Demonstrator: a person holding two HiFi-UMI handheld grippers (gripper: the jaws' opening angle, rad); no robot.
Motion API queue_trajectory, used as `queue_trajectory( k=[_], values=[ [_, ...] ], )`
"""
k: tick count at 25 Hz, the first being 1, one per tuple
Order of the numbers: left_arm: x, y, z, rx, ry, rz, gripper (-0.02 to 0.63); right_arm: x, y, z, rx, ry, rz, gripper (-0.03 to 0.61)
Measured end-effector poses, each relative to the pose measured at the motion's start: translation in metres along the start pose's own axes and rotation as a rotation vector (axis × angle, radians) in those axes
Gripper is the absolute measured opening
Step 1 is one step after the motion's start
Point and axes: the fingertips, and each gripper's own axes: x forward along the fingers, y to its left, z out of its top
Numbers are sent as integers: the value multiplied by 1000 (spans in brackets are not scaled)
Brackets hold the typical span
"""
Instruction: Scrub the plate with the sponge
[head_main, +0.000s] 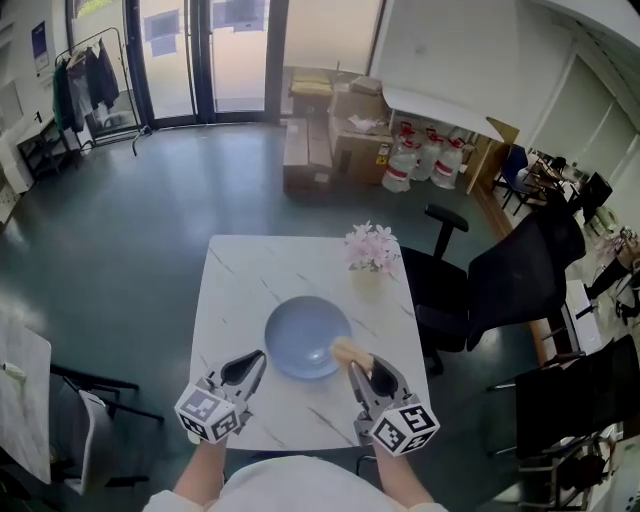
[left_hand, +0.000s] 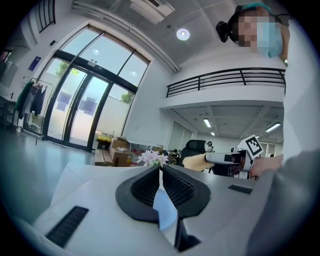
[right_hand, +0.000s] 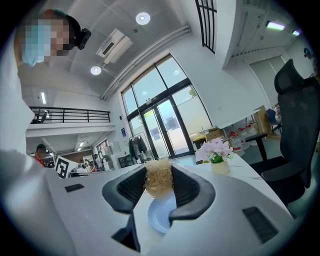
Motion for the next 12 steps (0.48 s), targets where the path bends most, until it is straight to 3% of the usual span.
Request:
queue_trajectory(
  k=[12],
  values=[
    [16, 42, 1, -9, 28, -58, 43, 25, 0, -3, 16, -17, -85, 150]
  ],
)
